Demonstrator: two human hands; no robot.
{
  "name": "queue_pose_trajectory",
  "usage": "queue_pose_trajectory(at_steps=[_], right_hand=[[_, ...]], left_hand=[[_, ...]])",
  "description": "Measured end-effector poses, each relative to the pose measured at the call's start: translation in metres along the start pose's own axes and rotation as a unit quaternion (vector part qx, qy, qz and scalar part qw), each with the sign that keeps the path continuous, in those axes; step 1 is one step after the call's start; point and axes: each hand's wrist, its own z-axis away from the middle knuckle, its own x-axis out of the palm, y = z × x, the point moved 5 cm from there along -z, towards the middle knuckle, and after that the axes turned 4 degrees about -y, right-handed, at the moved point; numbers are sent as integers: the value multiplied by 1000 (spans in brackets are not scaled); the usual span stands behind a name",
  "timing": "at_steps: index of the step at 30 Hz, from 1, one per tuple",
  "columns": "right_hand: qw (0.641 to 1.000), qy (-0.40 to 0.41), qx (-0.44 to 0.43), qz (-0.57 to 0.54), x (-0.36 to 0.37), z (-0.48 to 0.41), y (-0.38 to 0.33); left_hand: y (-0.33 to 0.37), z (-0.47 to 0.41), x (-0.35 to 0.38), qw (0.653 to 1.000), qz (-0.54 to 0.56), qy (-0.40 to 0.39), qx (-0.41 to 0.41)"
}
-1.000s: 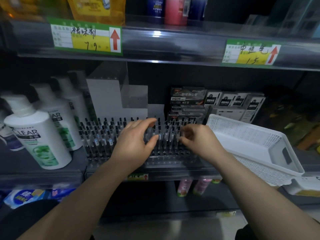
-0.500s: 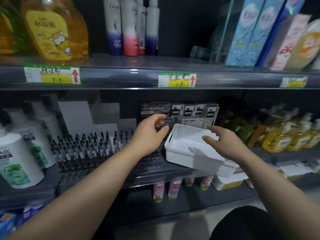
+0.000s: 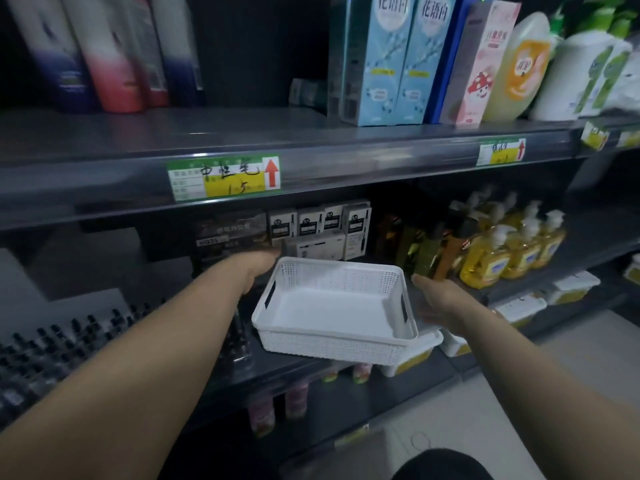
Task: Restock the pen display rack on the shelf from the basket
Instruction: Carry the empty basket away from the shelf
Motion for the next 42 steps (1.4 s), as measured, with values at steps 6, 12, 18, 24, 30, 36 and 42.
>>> queue_pose_trajectory(at_steps=[6,12,18,24,30,36,42], right_hand=[[972,-122,42,-196,17,-36,18],[907,-217,78,-352,31,-51,31],[885,-191,130,-404,3,-25,46],[874,-149,117,-447,-38,3,63],[866,-156,88,-466,-102,12,83],[846,-128,53,-514,-191,-3,117],[835,-84,46,-542,-280,2,135]], left_hand=[[-16,-25,15,995,44,-43,-84],[-36,-54,26,960,211,-124,-135],[-29,-44,48,921,272,-240,-144],[-11,-24,83,915,266,-274,-132],[15,-21,149,905,256,-316,-125],[69,-39,249,907,200,-357,-105],[131,-38,342,910,134,-384,-76]])
